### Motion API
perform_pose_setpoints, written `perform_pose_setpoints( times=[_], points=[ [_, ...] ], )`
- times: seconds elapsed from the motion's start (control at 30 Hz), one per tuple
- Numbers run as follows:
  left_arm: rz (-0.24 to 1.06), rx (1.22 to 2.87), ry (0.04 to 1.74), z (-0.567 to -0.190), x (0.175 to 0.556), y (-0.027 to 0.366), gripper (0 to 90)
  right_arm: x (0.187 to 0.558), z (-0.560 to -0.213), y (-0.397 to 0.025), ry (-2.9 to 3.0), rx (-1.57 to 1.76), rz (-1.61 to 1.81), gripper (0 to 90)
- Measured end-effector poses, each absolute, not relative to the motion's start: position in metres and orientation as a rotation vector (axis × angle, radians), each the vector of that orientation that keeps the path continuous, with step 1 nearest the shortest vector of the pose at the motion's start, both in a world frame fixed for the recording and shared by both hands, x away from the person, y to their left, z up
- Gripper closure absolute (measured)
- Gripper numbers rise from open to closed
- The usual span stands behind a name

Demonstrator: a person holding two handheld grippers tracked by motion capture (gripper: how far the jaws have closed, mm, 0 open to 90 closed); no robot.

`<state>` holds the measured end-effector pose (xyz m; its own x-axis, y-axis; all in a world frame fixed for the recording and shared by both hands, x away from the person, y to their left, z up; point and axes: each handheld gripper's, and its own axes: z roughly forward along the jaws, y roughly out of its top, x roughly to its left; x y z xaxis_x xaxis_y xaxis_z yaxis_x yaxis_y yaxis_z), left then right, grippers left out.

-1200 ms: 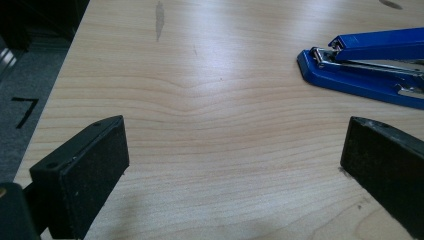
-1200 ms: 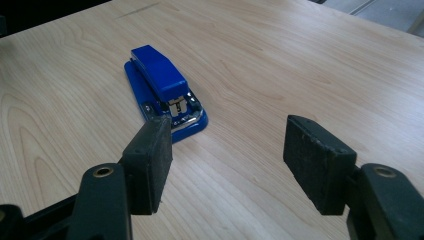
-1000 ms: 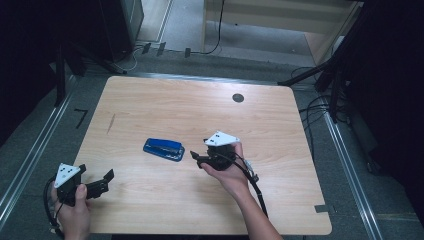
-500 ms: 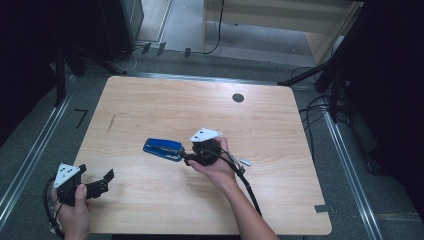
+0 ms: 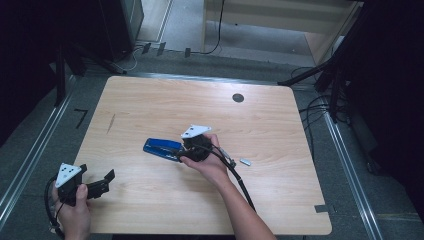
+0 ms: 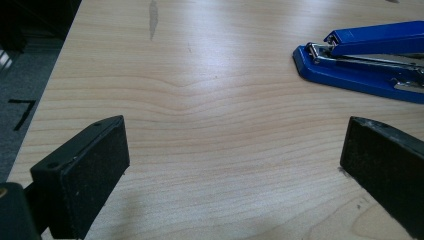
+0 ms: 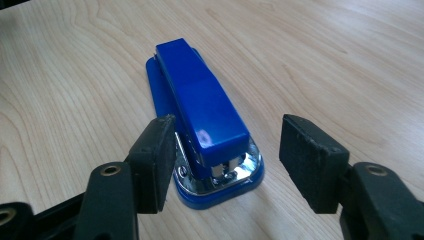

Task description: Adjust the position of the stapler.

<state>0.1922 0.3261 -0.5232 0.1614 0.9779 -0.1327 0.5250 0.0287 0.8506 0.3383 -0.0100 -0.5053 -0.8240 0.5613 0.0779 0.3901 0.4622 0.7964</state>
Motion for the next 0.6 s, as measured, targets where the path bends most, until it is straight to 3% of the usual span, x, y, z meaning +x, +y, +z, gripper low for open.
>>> perform_pose_setpoints(
  times=[0.6],
  points=[
    [0.687, 1.618, 1.473, -0.523, 0.193, 0.326, 0.0, 0.352, -0.519, 0.012, 2.615, 0.771, 1.263, 57.4]
  ],
)
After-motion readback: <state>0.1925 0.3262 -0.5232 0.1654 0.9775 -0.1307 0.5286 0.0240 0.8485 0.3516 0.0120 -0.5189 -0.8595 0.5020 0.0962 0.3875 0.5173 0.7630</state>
